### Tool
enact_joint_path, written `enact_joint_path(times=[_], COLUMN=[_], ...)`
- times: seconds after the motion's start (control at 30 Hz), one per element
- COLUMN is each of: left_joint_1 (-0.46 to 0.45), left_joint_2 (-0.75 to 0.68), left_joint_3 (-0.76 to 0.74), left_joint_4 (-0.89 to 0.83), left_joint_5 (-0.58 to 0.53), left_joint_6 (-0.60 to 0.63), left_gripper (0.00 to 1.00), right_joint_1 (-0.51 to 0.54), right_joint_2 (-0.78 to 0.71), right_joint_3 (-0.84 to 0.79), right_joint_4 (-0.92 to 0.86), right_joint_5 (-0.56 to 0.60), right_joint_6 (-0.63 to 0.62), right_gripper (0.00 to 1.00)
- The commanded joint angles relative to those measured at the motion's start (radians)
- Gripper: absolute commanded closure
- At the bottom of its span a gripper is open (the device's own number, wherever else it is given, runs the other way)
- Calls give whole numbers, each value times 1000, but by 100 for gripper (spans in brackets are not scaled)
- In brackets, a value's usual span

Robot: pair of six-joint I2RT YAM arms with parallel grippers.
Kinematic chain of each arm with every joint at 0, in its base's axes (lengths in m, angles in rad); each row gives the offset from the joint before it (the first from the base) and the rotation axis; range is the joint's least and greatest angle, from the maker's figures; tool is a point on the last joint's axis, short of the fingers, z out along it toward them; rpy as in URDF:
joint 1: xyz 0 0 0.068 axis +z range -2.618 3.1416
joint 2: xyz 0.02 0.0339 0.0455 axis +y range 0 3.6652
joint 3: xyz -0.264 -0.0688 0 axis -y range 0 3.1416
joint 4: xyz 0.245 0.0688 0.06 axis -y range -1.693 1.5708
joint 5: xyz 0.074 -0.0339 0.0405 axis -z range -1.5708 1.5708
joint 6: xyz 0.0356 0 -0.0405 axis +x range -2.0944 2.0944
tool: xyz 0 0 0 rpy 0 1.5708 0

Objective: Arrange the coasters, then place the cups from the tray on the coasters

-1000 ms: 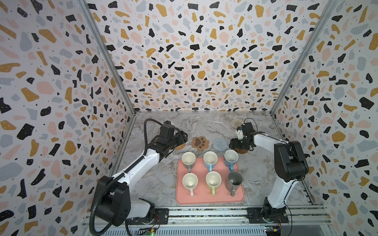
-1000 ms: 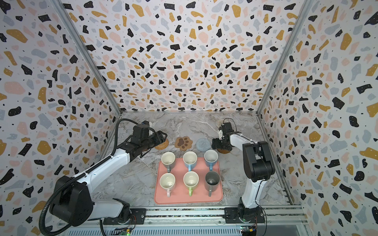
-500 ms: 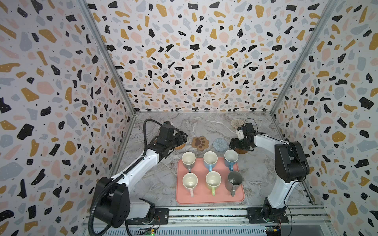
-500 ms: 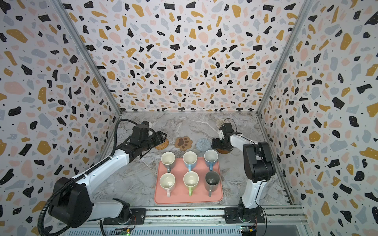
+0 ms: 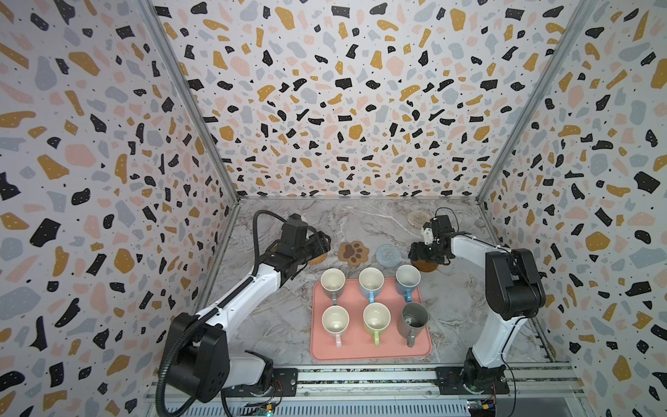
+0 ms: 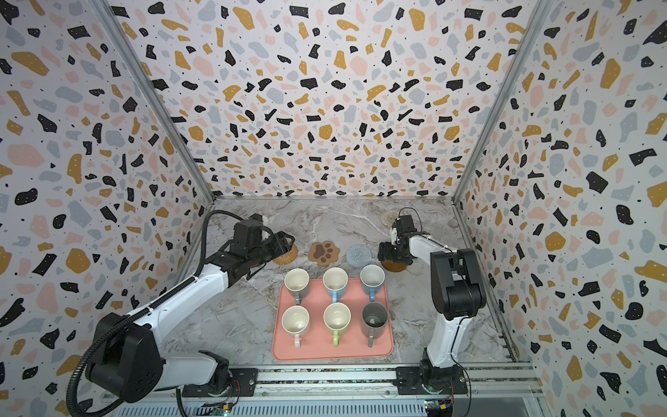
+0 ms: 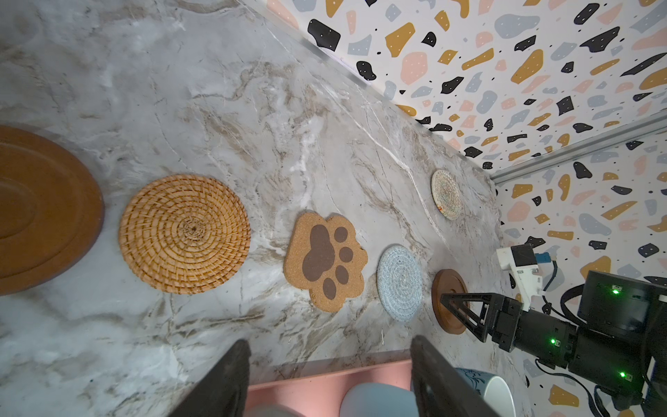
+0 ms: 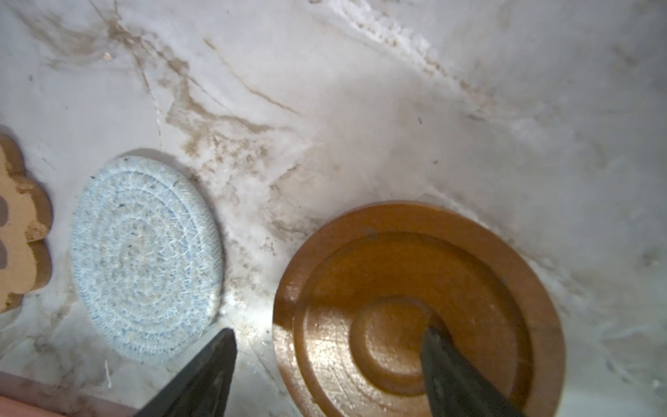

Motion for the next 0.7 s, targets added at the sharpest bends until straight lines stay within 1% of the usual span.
enact_joint_path(times=[0.0,0.33,0.67], left_joint_1=[5,4,5], left_joint_2=[-16,-22,-19], left_joint_3=[-8,-7,1], left_joint_4=[26,17,15], left_joint_5=[-3,-6,-8], left_joint_6=[-5,-6,-5], left_gripper=[28,29,29], right_joint_1=[-4,-21,-19], right_joint_2=[20,73,33], right_joint_3=[22,75,39], right_joint_4=[-10,-2,-8], right_joint_5=[2,22,-2], right_joint_6=[-3,4,-1], right_gripper=[18,18,18])
